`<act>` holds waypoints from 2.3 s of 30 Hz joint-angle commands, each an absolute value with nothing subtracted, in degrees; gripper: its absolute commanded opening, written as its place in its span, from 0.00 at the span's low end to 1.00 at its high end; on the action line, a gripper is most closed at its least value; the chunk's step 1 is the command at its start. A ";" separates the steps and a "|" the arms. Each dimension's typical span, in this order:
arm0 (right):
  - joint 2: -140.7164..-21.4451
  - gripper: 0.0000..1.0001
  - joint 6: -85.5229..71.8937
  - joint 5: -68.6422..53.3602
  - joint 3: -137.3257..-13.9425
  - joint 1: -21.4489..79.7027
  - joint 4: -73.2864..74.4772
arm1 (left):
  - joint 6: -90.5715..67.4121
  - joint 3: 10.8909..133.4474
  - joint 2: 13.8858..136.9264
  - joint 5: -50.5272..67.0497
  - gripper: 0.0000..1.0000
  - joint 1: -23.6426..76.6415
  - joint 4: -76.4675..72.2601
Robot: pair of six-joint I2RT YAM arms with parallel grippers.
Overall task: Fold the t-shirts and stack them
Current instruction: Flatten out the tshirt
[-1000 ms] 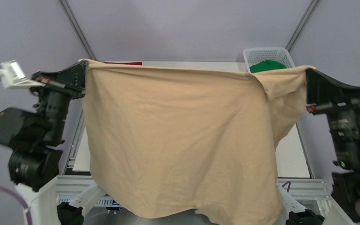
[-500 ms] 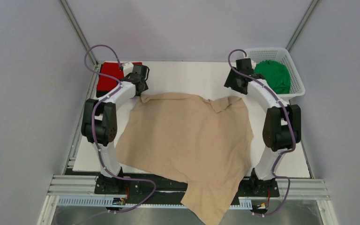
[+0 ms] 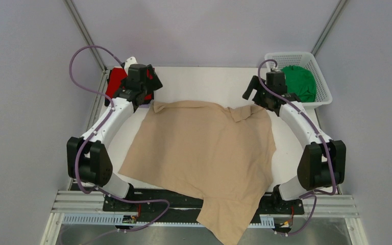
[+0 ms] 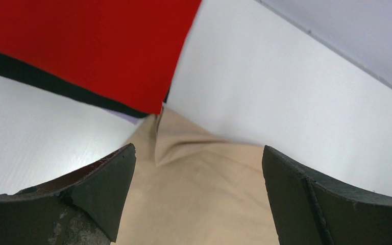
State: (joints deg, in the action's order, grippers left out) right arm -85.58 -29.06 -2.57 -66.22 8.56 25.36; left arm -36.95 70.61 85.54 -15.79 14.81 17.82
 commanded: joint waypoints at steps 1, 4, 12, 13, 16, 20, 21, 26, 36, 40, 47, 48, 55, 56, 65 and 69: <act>-86.30 1.00 -30.60 -12.05 -59.61 8.54 19.42 | -38.17 60.74 83.24 -6.66 1.00 18.09 15.90; -89.11 1.00 -30.78 -13.02 -59.15 8.53 16.95 | -39.45 54.75 82.34 -3.85 1.00 19.29 13.72; -101.96 1.00 -32.42 -11.35 -65.30 8.53 12.00 | -40.53 46.01 82.55 -5.21 1.00 19.51 9.27; -103.59 1.00 -32.55 -10.89 -66.39 8.53 11.29 | -40.41 45.77 82.85 -5.83 1.00 19.51 9.42; -108.72 1.00 -32.48 -9.80 -71.99 8.53 9.86 | -40.46 44.16 84.49 -6.45 1.00 19.51 8.77; -115.45 1.00 -33.99 -6.64 -81.67 8.54 9.58 | -40.59 43.56 86.59 -7.38 1.00 19.51 8.72; -117.20 1.00 -34.27 -4.59 -84.44 8.58 9.60 | -40.56 43.62 86.89 -8.09 1.00 19.47 8.89; -126.65 1.00 -35.86 1.22 -100.51 7.74 9.63 | -40.34 43.41 87.79 -10.19 1.00 19.51 9.74; -127.18 1.00 -30.58 -0.48 -108.35 7.43 11.37 | -40.52 45.10 83.83 -9.71 1.00 19.51 11.37; -115.88 1.00 -26.76 -0.15 -96.29 8.33 11.39 | -40.75 46.75 82.68 -8.21 1.00 19.51 10.88; -105.13 1.00 -28.45 -2.94 -77.75 11.22 11.59 | -42.55 48.73 84.21 -4.07 1.00 19.51 8.22; -105.01 1.00 -29.88 -3.32 -76.27 11.36 11.56 | -42.72 48.62 84.47 -2.86 1.00 19.51 7.67; -113.58 1.00 -29.90 -4.90 -79.46 12.08 10.41 | -43.16 46.49 87.42 0.89 1.00 19.60 3.83; -115.20 1.00 -29.89 -3.79 -80.86 12.08 10.38 | -43.15 46.08 87.86 0.36 1.00 19.60 4.12; -127.55 1.00 -30.66 4.62 -91.85 10.28 10.84 | -41.80 42.65 88.42 -5.12 1.00 19.60 7.48; -131.47 1.00 -31.91 6.83 -96.39 8.92 11.38 | -41.79 42.12 88.49 -5.96 1.00 19.60 7.96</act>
State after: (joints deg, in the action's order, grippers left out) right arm -126.43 -30.17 2.24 -92.40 10.81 10.39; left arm -42.13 44.07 88.23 -2.70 19.81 5.65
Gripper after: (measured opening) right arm 0.998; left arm 0.998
